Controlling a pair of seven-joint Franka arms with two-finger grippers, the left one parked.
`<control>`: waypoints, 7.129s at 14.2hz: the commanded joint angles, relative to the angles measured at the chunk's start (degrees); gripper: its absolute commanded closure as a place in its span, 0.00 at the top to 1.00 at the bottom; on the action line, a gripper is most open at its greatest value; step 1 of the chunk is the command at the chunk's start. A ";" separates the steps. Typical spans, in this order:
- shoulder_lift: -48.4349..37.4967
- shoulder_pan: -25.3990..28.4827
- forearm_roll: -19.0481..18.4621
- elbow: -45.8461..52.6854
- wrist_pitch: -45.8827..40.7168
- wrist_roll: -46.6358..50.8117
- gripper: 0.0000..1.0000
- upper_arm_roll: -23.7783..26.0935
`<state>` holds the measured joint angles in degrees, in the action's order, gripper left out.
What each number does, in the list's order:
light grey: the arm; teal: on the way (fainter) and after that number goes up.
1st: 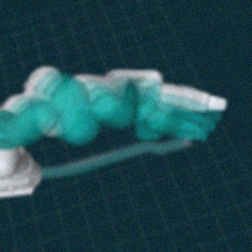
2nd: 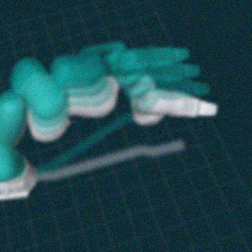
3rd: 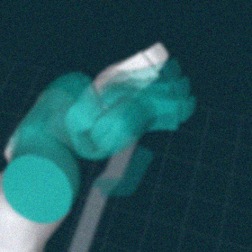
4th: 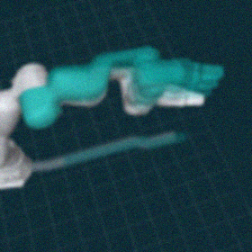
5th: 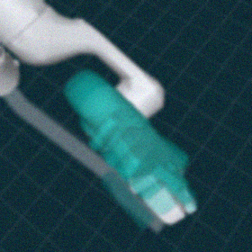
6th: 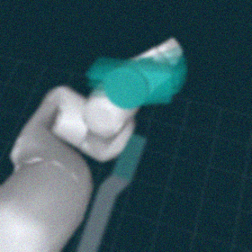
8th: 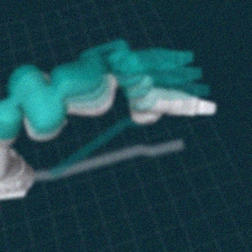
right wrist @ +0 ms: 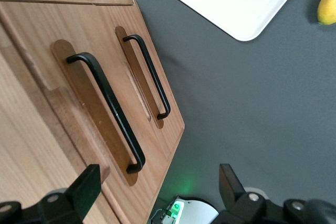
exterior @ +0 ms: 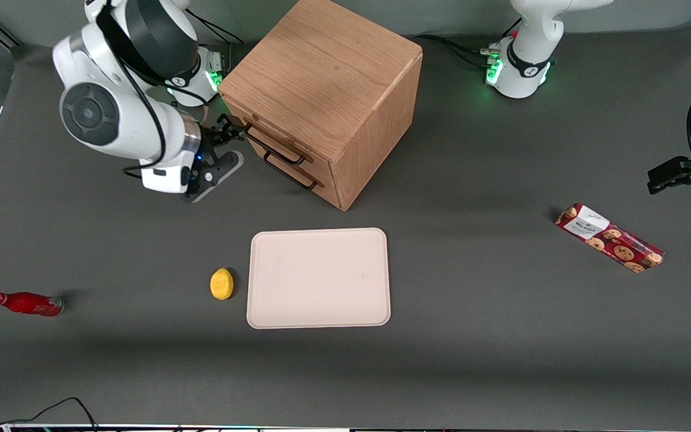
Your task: Open upper drawer
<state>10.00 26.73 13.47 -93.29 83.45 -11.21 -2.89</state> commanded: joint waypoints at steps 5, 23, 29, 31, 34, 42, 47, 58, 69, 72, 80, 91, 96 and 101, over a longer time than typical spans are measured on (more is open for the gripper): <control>3.01 0.78 3.41 -2.77 1.97 -1.35 1.00 1.39; 5.56 0.87 4.64 -7.78 6.89 -4.52 1.00 4.29; 6.35 0.87 4.55 -8.92 9.53 -4.61 1.00 4.29; 6.35 0.43 4.55 -8.84 9.62 -5.31 1.00 4.56; 6.44 -0.18 3.76 -8.75 9.88 -6.19 1.00 4.56; 8.11 -3.61 3.58 -7.96 12.87 -15.14 1.00 4.65; 9.51 -5.20 2.00 -6.29 12.96 -18.84 1.00 4.65; 13.03 -9.94 -0.46 -1.02 12.96 -27.98 1.00 4.56; 16.81 -13.19 -2.66 4.43 12.96 -34.04 1.00 4.38; 17.77 -13.28 -3.35 5.49 12.96 -34.49 1.00 3.86; 20.85 -15.21 -4.85 9.62 13.05 -36.24 1.00 3.85; 21.47 -15.83 -4.50 13.83 12.53 -35.99 1.00 3.77; 16.46 -15.74 -4.77 14.37 10.16 -35.98 1.00 3.85; 7.95 -16.01 -4.77 13.93 3.32 -35.81 1.00 3.68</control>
<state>22.34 10.90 9.41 -78.24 90.00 -47.10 0.95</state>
